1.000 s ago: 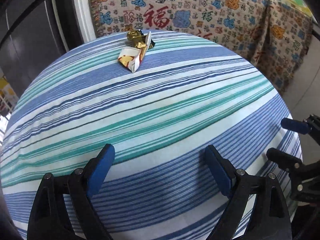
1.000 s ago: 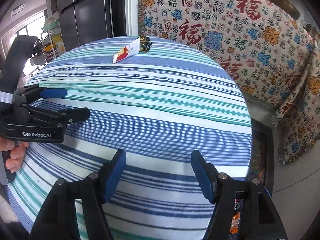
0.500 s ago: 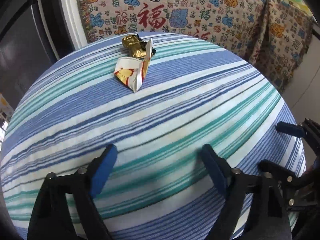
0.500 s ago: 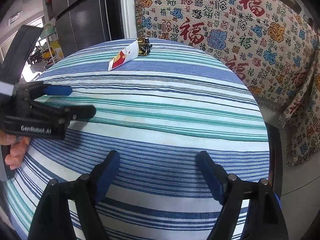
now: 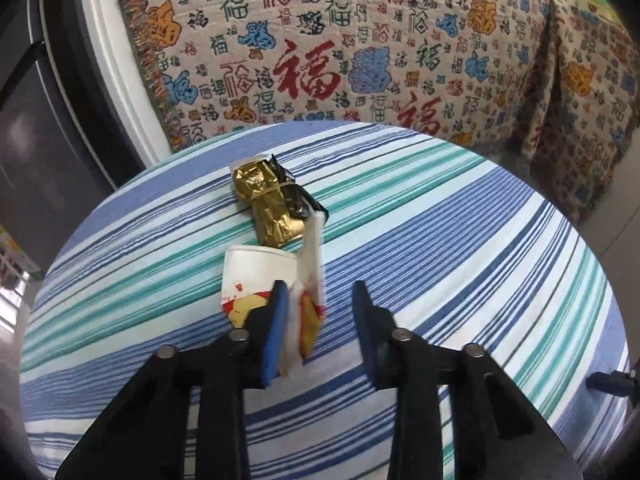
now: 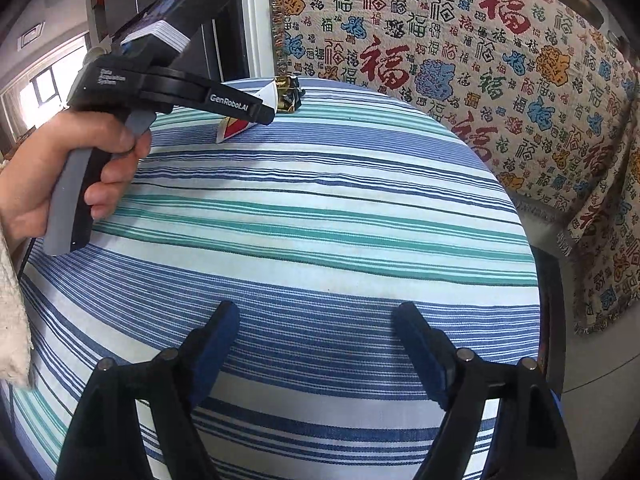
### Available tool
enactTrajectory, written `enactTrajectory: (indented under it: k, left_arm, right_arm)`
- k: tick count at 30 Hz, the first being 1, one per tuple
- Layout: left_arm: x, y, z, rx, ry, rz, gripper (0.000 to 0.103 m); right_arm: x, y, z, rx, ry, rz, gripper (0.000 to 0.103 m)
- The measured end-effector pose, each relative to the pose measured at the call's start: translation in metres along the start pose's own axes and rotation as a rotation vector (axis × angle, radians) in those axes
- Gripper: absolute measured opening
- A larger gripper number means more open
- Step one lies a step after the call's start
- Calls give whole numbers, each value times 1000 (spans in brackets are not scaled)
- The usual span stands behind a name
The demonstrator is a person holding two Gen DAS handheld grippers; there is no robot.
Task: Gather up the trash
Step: 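Grasp the white paper wrapper with the left tool while the right tool grasps the gold foil wrapper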
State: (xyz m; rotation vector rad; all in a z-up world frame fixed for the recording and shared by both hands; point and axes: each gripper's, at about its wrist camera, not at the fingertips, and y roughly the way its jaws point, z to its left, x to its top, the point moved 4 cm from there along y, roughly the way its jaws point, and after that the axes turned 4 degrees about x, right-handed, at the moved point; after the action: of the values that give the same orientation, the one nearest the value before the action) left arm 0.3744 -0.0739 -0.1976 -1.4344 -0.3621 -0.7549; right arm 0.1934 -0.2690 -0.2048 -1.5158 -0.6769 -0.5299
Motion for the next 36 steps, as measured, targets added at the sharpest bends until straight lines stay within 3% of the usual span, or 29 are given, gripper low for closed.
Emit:
enactTrajectory:
  k: [4,10,19,23,27,31,36]
  left_arm:
    - [-5,-9,10,9,-32,-32,9]
    - [-30,-51,42,14,-74,-45,9]
    - [-104,-109,82,13,-144,10,9]
    - [-109,-107,84,-8,-167,15,9]
    - [-107,-103,89,8,-169,9,9]
    - [-105,-98,99,7,-211,20,9]
    - [-98,-101,104,21,-224,4,9]
  right_arm:
    - [0,0,0,0,0,0,83]
    - [1,1,0,-2,0,0,83]
    - [14,5,2,2,4,44,83]
    - [57,23,11,41,3,62,82]
    - [128,58,28,70,-13,49,82]
    - [194,104,27,57,60,25,82]
    - [227,152,19,22,124,55,82]
